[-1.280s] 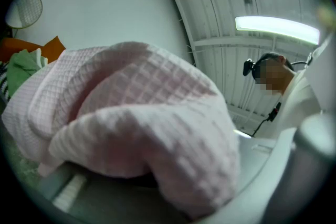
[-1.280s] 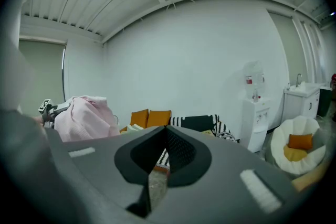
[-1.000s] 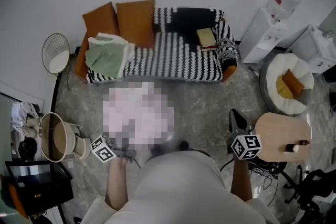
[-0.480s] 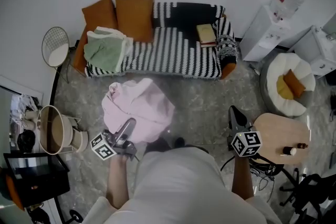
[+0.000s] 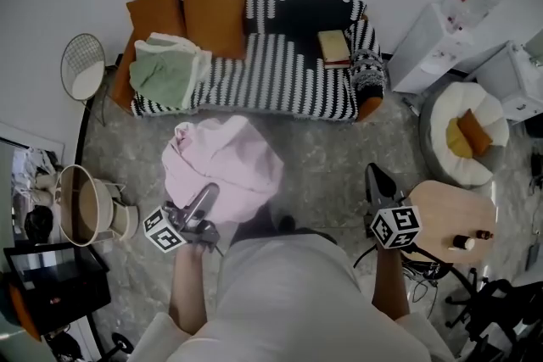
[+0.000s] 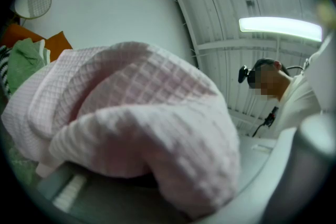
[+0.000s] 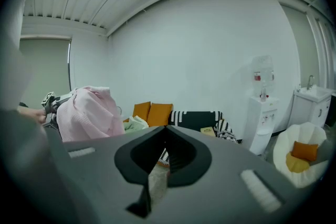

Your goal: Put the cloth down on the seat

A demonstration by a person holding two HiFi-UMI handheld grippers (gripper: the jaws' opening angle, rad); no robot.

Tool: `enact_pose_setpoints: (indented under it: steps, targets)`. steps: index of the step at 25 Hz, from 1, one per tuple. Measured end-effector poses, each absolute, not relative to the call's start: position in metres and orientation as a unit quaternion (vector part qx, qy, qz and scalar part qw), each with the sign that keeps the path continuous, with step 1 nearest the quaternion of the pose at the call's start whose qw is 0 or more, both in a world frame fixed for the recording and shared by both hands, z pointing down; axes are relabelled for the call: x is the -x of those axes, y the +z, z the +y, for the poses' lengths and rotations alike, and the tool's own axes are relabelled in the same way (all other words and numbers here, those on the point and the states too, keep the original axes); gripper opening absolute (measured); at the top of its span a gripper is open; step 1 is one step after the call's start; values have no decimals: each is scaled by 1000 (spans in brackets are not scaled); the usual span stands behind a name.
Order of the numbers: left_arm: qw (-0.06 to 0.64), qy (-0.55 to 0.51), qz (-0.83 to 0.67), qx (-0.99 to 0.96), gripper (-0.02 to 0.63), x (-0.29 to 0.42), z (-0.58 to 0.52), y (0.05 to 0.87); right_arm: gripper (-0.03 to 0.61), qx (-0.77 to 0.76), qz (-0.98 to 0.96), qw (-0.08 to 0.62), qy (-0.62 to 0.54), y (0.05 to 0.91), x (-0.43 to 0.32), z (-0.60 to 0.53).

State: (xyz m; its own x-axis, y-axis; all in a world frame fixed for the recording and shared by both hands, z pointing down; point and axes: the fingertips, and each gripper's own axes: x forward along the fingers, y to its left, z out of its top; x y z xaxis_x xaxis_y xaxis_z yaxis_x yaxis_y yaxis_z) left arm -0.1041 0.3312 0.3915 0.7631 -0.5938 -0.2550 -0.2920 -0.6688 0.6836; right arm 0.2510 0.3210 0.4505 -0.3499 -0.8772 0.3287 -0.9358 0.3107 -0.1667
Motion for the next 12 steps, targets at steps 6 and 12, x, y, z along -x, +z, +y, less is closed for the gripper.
enact_pose_setpoints:
  steps: [6,12]
  targets:
    - [327,-233,-236,-885,147,112,277,398,3,-581,-790,90,173,454,-248,281]
    - [333,-216,-218,-892,147,120,209,400,5,-590,-783,91,174,451,-232,225]
